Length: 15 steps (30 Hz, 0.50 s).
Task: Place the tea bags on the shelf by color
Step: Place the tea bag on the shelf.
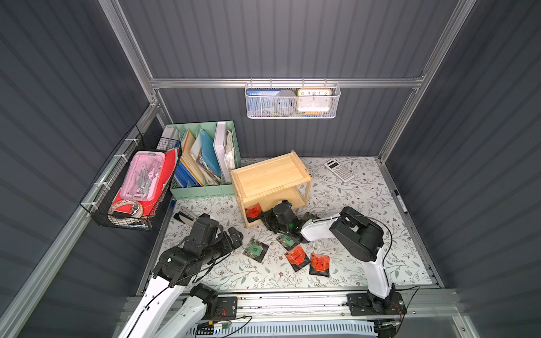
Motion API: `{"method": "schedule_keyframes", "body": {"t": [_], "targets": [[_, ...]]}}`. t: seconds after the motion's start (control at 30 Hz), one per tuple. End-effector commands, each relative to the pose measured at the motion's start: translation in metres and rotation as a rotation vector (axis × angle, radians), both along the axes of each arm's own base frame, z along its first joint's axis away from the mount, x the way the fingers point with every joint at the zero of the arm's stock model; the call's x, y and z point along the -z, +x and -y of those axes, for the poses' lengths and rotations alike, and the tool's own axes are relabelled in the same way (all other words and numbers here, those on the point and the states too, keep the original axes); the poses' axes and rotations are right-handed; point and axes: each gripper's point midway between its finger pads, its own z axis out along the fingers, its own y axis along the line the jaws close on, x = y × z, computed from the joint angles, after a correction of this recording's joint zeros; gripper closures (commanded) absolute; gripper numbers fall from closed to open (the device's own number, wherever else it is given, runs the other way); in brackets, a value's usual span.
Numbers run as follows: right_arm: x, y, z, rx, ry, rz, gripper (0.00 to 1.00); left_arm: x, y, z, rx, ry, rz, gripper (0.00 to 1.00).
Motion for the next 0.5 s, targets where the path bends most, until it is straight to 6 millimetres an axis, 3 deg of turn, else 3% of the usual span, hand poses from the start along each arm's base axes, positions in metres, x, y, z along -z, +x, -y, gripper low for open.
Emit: {"method": "schedule_keyframes", "body": {"t": [0.0,0.47], "targets": [[-0.0039,0.0057,0.0024,0.01,-0.013,0.003,0.73,-0.0039,-0.0009,-0.0016,0.013,0.021,0.006,0.0],[-0.0087,0.0014,0.0111,0.016,-0.043,-0.01,0.68,-0.0047,0.0019,-0.0017,0.003,0.019,0.013,0.0]]}}
